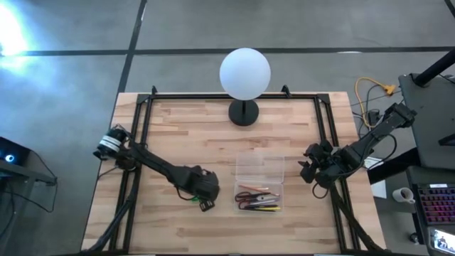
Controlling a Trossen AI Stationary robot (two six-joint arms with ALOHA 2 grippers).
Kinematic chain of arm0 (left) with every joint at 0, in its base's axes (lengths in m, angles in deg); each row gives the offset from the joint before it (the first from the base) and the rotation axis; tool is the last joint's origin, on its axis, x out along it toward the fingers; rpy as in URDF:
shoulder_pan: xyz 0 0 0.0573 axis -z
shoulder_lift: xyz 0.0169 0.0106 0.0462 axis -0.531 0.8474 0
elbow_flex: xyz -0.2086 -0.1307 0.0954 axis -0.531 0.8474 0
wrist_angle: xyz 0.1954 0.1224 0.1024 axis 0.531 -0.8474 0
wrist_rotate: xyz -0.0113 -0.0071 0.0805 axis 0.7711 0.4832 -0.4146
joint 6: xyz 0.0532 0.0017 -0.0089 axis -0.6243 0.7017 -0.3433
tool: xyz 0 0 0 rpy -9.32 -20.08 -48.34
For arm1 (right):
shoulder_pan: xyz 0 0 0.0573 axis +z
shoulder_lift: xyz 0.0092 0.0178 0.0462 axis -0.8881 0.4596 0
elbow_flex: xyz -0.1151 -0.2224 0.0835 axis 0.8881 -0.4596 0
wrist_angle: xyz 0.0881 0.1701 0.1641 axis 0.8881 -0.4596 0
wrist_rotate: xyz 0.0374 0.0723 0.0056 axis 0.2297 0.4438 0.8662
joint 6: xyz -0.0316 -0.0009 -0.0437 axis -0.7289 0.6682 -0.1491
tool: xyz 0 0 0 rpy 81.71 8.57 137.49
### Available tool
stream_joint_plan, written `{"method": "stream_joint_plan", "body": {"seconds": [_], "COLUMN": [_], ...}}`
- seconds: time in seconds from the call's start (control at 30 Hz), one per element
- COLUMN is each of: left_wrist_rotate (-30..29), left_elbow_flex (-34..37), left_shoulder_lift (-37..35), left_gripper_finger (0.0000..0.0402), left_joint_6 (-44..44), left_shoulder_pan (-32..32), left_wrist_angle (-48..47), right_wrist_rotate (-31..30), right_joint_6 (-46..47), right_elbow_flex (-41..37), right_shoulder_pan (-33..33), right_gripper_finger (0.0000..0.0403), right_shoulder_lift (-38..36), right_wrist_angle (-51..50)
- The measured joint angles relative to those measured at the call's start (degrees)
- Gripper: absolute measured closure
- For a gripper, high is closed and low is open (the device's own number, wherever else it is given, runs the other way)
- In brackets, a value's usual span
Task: Pick & place school supplies into a supply box
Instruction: Put the green pen into the transparent supply box
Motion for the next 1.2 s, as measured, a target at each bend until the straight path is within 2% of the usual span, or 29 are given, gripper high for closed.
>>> {"method": "stream_joint_plan", "body": {"seconds": [0.27, 0.43, 0.6, 0.7, 0.8, 0.9, 1.07, 1.2], "left_wrist_rotate": [-0.9, 0.06, -0.41, -1.54, -2.67, -3.21, -1.55, 5.29], "left_elbow_flex": [-3.52, -5.8, -11.58, -18.08, -26.74, -34.44, -46.72, -59.43], "left_shoulder_lift": [4.31, 4.9, 2.8, 1.11, 0.9, 4.22, 14.72, 26.11], "left_gripper_finger": [0.038, 0.0387, 0.0391, 0.0392, 0.0392, 0.0392, 0.0392, 0.039], "left_joint_6": [-1.62, 4.37, 4.89, 1.51, -8.6, -17.67, -27.96, -31.52], "left_shoulder_pan": [-0.35, -1.63, -2.89, -3.34, -3.14, -3.82, -6.63, -7.93], "left_wrist_angle": [-4.95, -7.59, -8.24, -8.22, -5.73, -5.21, -5.48, -7.29], "right_wrist_rotate": [0.14, 0.25, 0.29, 0.29, 0.25, -0.44, -1.15, -0.95], "right_joint_6": [0.02, 0.11, 0.2, 0.16, -0.17, -0.28, -0.48, -0.48], "right_elbow_flex": [-0.84, -1.01, -1.01, -1.01, -1.01, -1.14, -1.2, -1.2], "right_shoulder_pan": [-0.02, -0.02, 0.0, 0.0, 0.0, -0.01, 0.0, 0.0], "right_gripper_finger": [0.0211, 0.0211, 0.0211, 0.0211, 0.0211, 0.0211, 0.0211, 0.0211], "right_shoulder_lift": [0.0, -0.04, -0.12, -0.15, -0.15, -0.13, -0.13, -0.11], "right_wrist_angle": [-0.07, -0.08, -0.06, -0.09, -0.04, -0.03, 0.07, 0.04]}}
